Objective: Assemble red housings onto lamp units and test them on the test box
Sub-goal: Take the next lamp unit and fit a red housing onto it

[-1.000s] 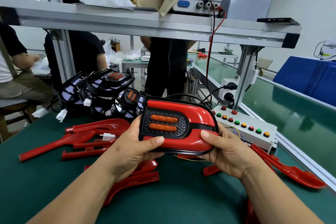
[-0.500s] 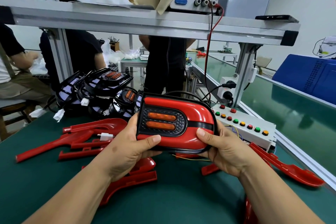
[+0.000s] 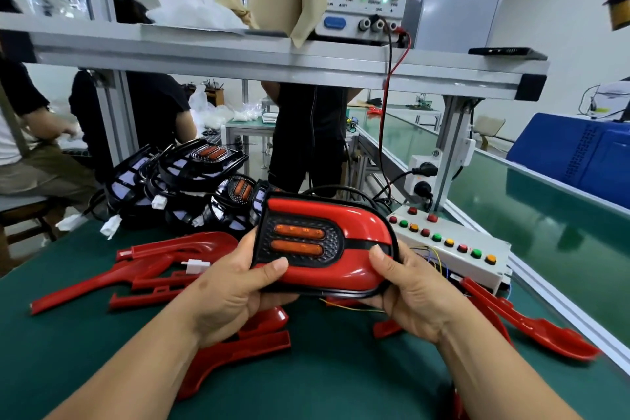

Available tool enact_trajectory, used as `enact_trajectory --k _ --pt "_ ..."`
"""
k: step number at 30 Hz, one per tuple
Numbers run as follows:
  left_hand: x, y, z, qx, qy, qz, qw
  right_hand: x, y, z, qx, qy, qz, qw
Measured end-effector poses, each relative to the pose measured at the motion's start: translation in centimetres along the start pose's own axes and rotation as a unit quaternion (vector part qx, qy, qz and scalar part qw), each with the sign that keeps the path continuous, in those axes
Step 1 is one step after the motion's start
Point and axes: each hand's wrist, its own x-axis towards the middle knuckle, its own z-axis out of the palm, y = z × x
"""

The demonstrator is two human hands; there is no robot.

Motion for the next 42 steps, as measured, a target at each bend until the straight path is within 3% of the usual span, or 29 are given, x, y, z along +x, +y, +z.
enact_trajectory --k 11,16,19,21,22,24,25,27,30,36,42 --pt "-0.5 1.2 -0.1 -0.062 0.003 -0.045 0.997 -0.2 -0.3 -0.5 0.039 -0.057 0.015 0.998" --pt "-0.6 1.8 -0.3 -0.022 -0.033 -0.058 0.998 0.3 -0.7 -0.1 0.031 0.028 0.045 0.998" --pt "-1.3 2.9 -0.8 0.132 -0.042 -0.088 0.986 0.6 -0.7 0.3 0.053 0.115 0.062 0.99" --pt "-2.1 4.3 -1.6 0.337 -0.056 -0.109 0.934 0.5 -0.8 0.7 0.048 0.148 0.062 0.986" --pt "-2.4 4.8 -2.1 0.454 -0.068 -0.14 0.878 0.5 -0.9 0.8 0.046 0.159 0.06 0.984" --pt "-2.9 4.5 -2.7 0.64 -0.085 -0.221 0.731 0.3 -1.3 1.0 0.05 0.177 0.055 0.981" --pt "-3.1 3.7 -2.8 0.691 -0.083 -0.246 0.675 0.2 -1.5 1.1 0.059 0.184 0.054 0.98" --pt "-3.4 2.0 -2.8 0.745 -0.051 -0.243 0.619 -0.1 -2.1 1.5 0.073 0.192 0.056 0.977" --pt "-2.9 0.8 -3.2 0.786 0.014 -0.185 0.589 -0.6 -3.0 2.4 0.061 0.191 0.07 0.977" --pt "-2.0 -0.2 -4.1 0.796 0.088 -0.123 0.586 -2.9 -1.9 4.1 -0.04 0.212 0.126 0.968" --pt "-2.0 -0.5 -5.3 0.769 0.107 -0.11 0.621 -6.4 1.7 4.5 -0.052 0.245 0.194 0.949"
